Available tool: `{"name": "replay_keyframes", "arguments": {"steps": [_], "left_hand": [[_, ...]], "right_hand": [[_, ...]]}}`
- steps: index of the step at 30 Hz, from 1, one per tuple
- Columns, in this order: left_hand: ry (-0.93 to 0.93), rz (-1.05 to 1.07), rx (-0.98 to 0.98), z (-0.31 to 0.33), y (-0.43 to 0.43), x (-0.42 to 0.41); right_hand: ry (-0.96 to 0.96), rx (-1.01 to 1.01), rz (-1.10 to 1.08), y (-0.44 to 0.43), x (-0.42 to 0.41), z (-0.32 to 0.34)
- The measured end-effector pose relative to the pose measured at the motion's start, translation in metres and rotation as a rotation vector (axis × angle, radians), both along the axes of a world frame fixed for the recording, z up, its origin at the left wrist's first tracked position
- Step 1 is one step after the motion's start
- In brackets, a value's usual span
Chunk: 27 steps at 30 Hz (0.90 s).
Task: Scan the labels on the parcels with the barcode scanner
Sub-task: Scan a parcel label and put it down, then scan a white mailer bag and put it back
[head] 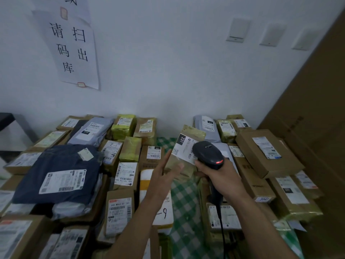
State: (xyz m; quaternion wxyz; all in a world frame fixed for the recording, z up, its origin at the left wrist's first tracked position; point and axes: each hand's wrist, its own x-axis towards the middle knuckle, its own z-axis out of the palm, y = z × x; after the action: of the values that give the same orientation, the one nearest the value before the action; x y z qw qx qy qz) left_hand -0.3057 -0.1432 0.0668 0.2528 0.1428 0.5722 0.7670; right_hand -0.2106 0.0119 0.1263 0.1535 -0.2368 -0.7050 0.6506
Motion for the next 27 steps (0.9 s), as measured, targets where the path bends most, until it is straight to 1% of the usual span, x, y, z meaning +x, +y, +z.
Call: {"name": "replay_keyframes", "arguments": {"steps": [3,7,9,13,15,17,20,27], "left_hand": [[0.003,0.036,-0.032,0.008,-0.004,-0.021],[0.107,0.049,-0.120,0.012,-0.012,-0.056],[0.202,0.052,-0.191,0.016,-0.016,-0.072],[0.482,0.072,-0.423,0.011,-0.018,-0.104],[0.584,0.086,-0.490,0.006,-0.018,-0.115],[0.648,0.108,-0.534,0.004,-0.018,-0.119],[0.699,0.137,-0.587,-0.002,-0.018,-0.123],[0.699,0.151,-0.629,-0.004,-0.019,-0.121]], "right_hand": [[-0.030,0.067,0.023,0.002,-0.002,0.008],[-0.104,0.218,0.047,0.013,0.002,0.015],[-0.157,0.264,0.077,0.017,0.004,0.016],[-0.240,0.309,0.201,0.014,0.004,0.020],[-0.253,0.326,0.234,0.012,0.001,0.021],[-0.262,0.329,0.248,0.010,-0.001,0.021],[-0.274,0.299,0.268,0.008,-0.004,0.016],[-0.305,0.262,0.309,0.011,-0.006,0.015]]}}
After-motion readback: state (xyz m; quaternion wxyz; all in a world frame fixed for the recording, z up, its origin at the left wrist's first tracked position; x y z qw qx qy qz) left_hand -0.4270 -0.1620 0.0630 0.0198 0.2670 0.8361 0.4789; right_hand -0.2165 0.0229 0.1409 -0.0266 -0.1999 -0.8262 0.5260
